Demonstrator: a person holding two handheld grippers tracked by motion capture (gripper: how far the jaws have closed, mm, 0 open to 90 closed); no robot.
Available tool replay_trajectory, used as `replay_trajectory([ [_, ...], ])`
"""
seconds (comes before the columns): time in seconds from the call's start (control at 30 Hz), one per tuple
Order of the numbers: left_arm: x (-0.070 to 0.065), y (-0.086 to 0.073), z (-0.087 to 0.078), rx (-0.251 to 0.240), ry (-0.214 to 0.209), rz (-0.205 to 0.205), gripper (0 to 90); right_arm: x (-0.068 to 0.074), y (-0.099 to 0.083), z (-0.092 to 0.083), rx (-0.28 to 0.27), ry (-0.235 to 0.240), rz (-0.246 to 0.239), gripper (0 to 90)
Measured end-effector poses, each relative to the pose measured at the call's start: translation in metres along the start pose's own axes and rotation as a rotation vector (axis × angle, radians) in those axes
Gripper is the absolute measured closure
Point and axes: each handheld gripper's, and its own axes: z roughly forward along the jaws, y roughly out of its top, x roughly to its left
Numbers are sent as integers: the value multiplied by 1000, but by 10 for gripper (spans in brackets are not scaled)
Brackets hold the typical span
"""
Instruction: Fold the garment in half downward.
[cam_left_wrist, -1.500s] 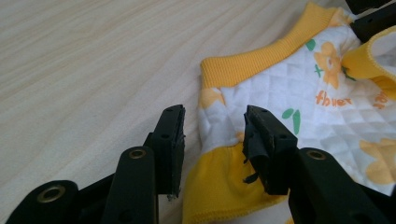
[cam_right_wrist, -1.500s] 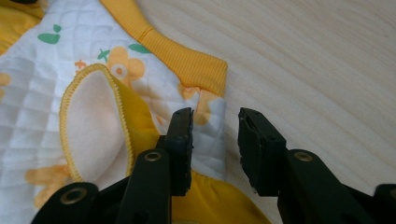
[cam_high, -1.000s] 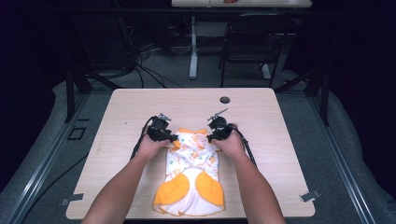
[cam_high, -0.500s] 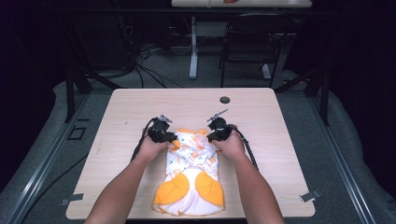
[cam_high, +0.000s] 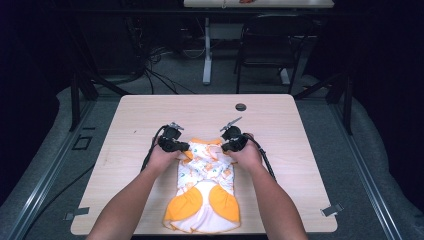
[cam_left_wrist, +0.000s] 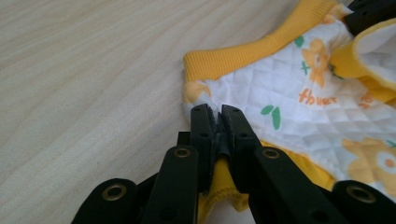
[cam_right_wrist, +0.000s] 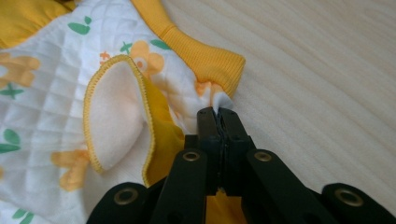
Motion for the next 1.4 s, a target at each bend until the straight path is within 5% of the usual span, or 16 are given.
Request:
replay_trajectory([
  [0.27,1,4,-16,-38,-8,11,843,2,4,-19,-51,15,-57,888],
  [1.07,-10,26,-58,-138,-3,93,844,0,6,-64,-185,15,-49,889],
  [1.4,-10,36,-75,-186,15,102,844,3,22,-84,-220,-14,-96,889],
])
